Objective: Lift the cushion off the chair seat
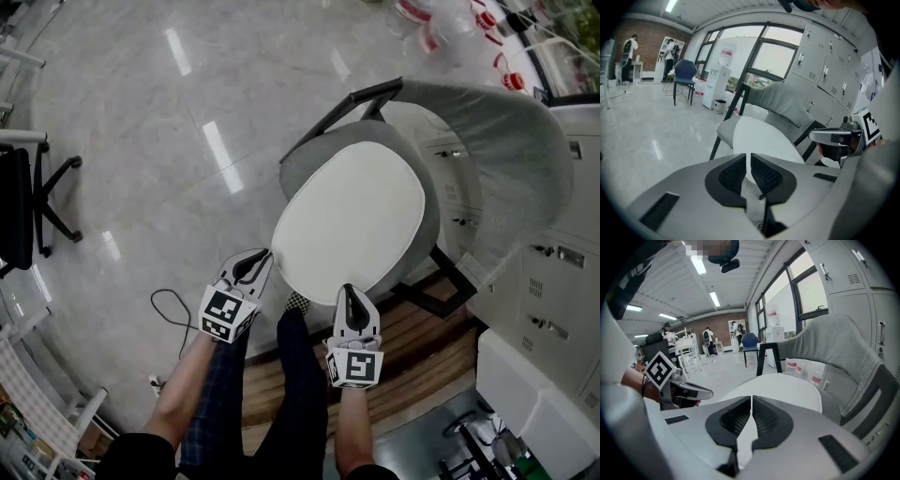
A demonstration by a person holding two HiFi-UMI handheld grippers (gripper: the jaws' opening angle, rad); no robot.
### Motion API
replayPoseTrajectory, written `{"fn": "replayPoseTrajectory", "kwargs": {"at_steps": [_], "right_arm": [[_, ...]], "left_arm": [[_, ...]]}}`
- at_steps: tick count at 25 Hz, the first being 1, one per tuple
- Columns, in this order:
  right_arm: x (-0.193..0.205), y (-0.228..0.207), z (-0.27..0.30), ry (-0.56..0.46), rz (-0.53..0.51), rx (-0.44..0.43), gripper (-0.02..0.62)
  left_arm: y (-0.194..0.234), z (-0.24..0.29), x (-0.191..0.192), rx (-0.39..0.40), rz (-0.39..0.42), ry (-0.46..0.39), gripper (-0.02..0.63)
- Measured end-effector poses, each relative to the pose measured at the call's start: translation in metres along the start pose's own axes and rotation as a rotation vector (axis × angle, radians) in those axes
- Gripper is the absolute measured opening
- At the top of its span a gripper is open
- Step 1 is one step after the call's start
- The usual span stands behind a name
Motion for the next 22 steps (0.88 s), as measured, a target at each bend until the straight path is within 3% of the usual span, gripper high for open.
{"fn": "replayPoseTrajectory", "kwargs": {"at_steps": [3,5,10,13,22], "right_arm": [[0.002,-0.003,0.003,0.004,0.003,0.000,0.032],[0.004,-0.006,0.004,0.008,0.002,-0.001,0.032],[0.010,-0.012,0.012,0.016,0.003,-0.003,0.032],[0.014,-0.015,0.015,0.023,0.003,-0.006,0.032],[0.021,-0.025,0.018,0.035,0.019,-0.002,0.032]], "left_arm": [[0.000,0.012,0.007,0.008,-0.031,0.012,0.026],[-0.001,0.019,0.013,0.017,-0.051,0.031,0.142],[0.004,0.031,0.026,0.012,-0.093,0.065,0.213],[0.004,0.036,0.030,0.042,-0.139,0.053,0.224],[-0.002,0.053,0.033,0.071,-0.170,0.052,0.230]]}}
Point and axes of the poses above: the fingertips, and each gripper's own axes: z forward along the fingers, y to its left, x out of its underside, the point moved 6 cm from there along -z, backward along the fingers, and after that the axes turned 5 degrees about -x, right-handed, at the moved point
